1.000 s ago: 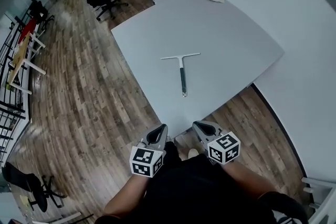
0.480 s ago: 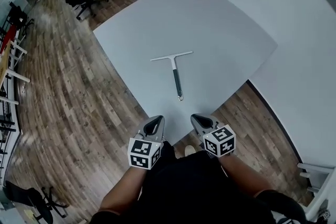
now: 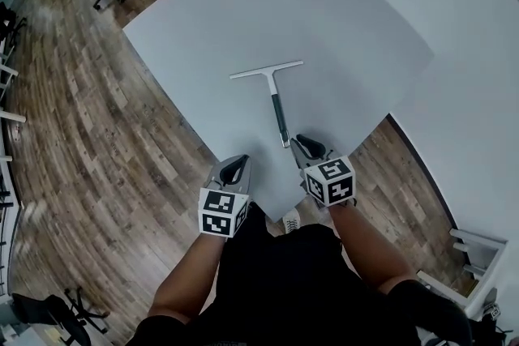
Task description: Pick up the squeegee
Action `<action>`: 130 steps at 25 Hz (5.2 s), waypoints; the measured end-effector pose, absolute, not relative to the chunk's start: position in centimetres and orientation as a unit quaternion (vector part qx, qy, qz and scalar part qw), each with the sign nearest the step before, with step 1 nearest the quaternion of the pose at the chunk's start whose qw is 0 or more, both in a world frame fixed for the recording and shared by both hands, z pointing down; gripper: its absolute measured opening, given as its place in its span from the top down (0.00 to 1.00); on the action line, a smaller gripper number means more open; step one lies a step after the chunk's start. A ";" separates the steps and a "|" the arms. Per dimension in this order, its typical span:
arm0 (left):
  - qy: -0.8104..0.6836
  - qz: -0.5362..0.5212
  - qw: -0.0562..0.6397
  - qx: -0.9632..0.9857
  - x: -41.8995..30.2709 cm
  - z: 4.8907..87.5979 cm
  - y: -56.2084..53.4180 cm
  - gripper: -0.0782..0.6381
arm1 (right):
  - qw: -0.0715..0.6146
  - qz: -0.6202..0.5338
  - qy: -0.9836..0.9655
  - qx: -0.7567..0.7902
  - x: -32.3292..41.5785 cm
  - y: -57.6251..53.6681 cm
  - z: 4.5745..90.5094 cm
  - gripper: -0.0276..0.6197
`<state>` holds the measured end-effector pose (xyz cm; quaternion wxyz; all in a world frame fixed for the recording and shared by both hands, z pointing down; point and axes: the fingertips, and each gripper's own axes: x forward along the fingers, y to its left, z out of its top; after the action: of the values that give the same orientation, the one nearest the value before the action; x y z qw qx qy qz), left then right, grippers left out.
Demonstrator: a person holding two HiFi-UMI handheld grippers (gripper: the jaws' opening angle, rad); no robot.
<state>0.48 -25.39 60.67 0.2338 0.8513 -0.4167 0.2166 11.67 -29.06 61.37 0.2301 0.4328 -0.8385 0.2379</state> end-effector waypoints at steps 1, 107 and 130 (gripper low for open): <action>-0.415 0.217 0.237 0.851 0.3 61.1 -25.9 0.88 | 0.237 0.235 -0.835 0.437 11.5 -29.8 61.8 0.87; -0.401 0.152 0.161 0.889 5.2 48.5 -9.5 0.88 | 0.059 0.255 -0.847 0.463 19.1 -9.8 49.9 0.80; -0.385 0.123 0.166 0.900 -4.4 48.9 -6.7 0.88 | 0.076 0.235 -0.831 0.499 10.9 -6.2 48.4 0.80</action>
<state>-4.41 -6.73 48.91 0.1657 0.8996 -0.3850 0.1230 10.93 -6.20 48.38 0.0755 0.4987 -0.8309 0.2349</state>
